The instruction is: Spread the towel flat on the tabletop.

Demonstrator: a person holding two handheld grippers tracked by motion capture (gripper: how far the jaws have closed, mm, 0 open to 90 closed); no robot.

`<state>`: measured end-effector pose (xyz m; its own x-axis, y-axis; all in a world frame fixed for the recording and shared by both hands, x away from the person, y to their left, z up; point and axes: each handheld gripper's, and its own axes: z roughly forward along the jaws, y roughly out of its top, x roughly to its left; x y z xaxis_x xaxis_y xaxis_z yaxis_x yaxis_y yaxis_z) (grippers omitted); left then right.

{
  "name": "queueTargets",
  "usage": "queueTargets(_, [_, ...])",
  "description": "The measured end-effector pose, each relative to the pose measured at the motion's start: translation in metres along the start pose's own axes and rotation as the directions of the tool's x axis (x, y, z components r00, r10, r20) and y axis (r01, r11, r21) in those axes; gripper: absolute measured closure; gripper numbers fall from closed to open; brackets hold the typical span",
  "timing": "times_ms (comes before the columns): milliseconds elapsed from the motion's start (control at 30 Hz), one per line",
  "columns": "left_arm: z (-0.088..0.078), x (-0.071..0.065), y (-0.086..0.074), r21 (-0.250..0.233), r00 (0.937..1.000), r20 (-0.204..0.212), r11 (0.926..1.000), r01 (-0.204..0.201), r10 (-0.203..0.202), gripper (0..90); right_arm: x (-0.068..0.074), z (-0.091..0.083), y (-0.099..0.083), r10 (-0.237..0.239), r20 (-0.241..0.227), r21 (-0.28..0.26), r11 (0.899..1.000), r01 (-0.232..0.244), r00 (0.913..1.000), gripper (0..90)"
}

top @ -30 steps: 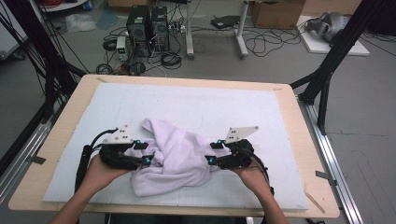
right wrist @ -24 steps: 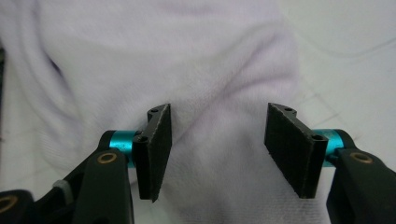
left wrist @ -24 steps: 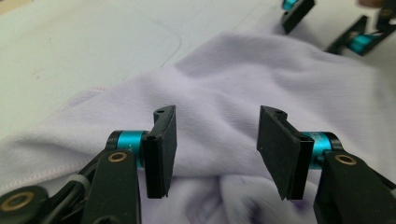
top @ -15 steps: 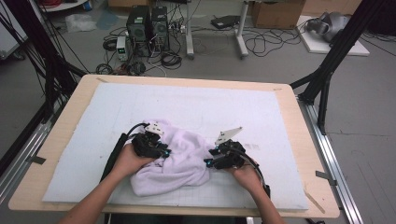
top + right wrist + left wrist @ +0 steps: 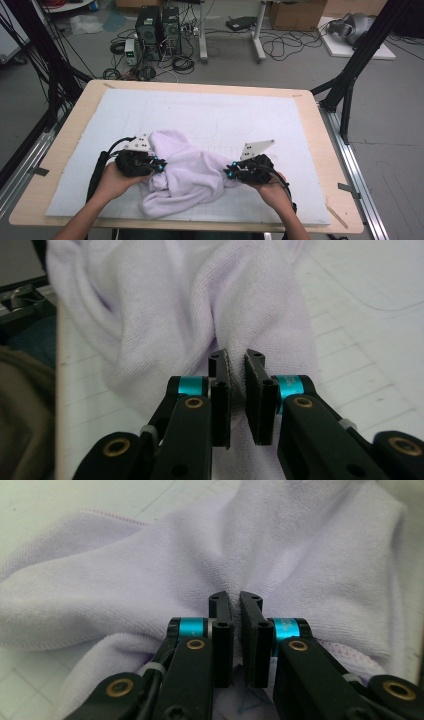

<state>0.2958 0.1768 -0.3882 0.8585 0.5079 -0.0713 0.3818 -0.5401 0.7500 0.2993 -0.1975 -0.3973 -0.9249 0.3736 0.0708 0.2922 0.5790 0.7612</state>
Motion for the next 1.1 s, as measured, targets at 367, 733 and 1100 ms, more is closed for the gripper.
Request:
queueTargets(367, [-0.019,-0.026,-0.031,-0.003,0.9994,0.024,0.9997,-0.023,0.023,83.2,0.044,0.013,-0.017,-0.053,-0.120,0.080,0.995,0.062,0.9914,68.4])
queueTargets(733, [-0.028,0.001,-0.002,-0.063,1.0000,-0.007,0.9980,0.006,-0.006,55.9,0.010,0.001,0.011,0.004,-0.056,-0.038,0.999,-0.006,0.9984,50.4])
queueTargets(1100, [0.011,0.011,-0.015,0.046,0.9987,0.050,0.9989,0.012,-0.014,77.3,0.004,0.035,0.009,-0.015,-0.163,0.053,0.998,0.024,0.9864,82.8])
